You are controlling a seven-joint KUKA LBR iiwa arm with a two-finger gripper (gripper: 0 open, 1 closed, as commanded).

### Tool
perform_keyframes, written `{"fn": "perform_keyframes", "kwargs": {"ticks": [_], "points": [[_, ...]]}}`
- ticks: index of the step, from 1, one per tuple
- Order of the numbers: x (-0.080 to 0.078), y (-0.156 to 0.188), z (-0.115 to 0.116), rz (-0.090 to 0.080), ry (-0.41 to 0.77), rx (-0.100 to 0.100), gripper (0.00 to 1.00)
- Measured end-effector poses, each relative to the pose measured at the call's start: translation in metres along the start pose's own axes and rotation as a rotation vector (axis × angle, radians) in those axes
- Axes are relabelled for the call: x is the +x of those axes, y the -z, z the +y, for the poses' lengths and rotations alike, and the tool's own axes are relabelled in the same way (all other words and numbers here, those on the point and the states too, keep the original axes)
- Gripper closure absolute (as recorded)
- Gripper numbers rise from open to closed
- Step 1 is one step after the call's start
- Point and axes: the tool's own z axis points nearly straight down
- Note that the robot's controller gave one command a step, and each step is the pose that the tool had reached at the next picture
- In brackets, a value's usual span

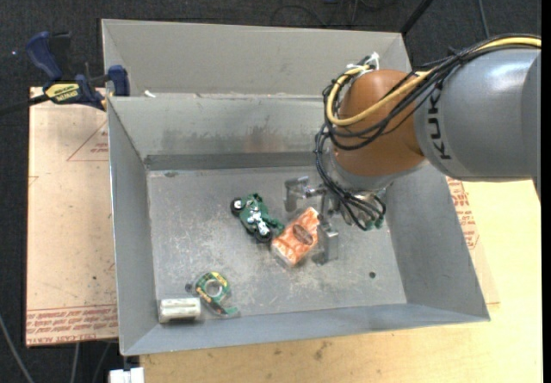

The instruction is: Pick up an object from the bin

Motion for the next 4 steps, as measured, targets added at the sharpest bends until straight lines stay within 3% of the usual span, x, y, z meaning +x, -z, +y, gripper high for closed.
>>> {"fn": "perform_keyframes", "kwargs": {"ticks": [1,2,3,4], "points": [[0.031,-0.012,-0.005,-0.002,0.056,0.001,0.00],[0.007,-0.027,-0.010,-0.002,0.219,0.001,0.00],[-0.041,-0.042,0.001,-0.004,0.163,0.000,1.00],[-0.041,-0.042,0.001,-0.003,0.163,0.000,1.00]]}}
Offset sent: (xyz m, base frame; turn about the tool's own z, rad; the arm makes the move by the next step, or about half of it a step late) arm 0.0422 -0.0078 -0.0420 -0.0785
